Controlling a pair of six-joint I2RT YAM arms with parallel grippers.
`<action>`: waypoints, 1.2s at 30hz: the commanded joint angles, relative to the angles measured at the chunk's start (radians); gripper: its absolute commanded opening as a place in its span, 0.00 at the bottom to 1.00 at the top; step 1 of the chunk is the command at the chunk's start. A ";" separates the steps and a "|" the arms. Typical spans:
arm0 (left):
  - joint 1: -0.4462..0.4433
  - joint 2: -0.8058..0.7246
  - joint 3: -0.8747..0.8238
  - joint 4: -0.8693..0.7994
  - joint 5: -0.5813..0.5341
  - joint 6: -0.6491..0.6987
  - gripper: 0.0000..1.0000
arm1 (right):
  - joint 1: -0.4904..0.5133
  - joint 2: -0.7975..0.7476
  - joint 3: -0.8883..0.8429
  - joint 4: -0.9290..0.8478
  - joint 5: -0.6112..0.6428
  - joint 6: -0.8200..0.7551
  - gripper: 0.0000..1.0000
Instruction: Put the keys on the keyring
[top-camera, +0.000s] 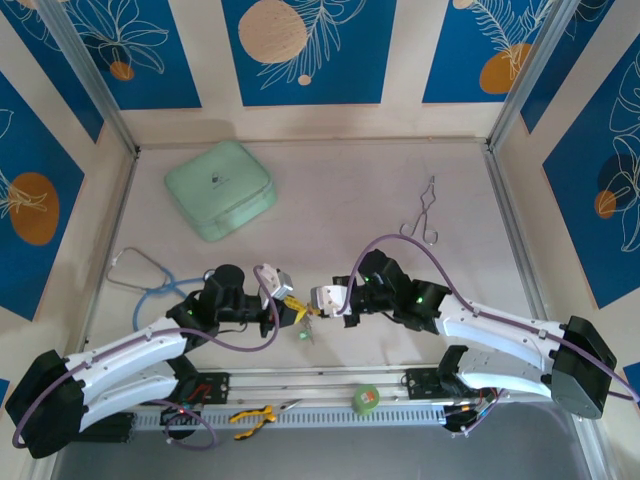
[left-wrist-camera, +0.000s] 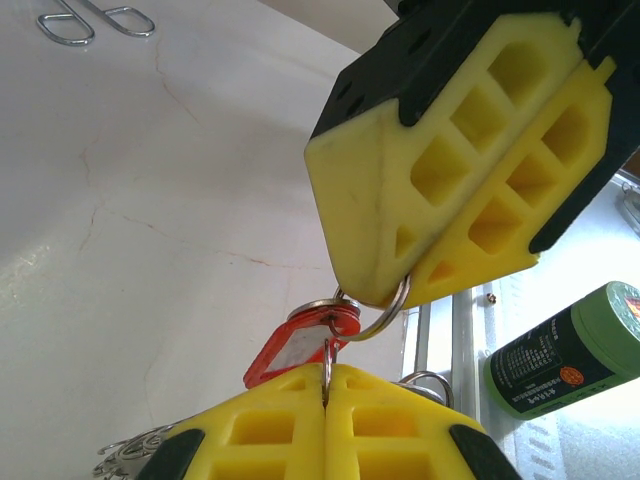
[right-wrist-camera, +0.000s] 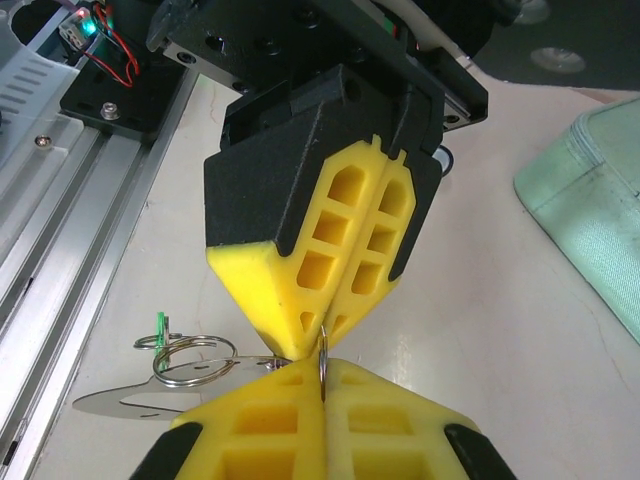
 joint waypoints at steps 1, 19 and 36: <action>-0.006 -0.017 0.036 0.008 0.004 0.002 0.00 | -0.004 0.007 0.014 -0.009 -0.025 0.016 0.00; -0.006 -0.019 0.033 0.008 0.010 0.000 0.00 | -0.004 0.028 0.020 0.003 -0.007 0.026 0.00; -0.006 -0.023 0.023 0.052 -0.016 -0.020 0.00 | 0.010 0.014 0.005 -0.076 -0.014 -0.032 0.00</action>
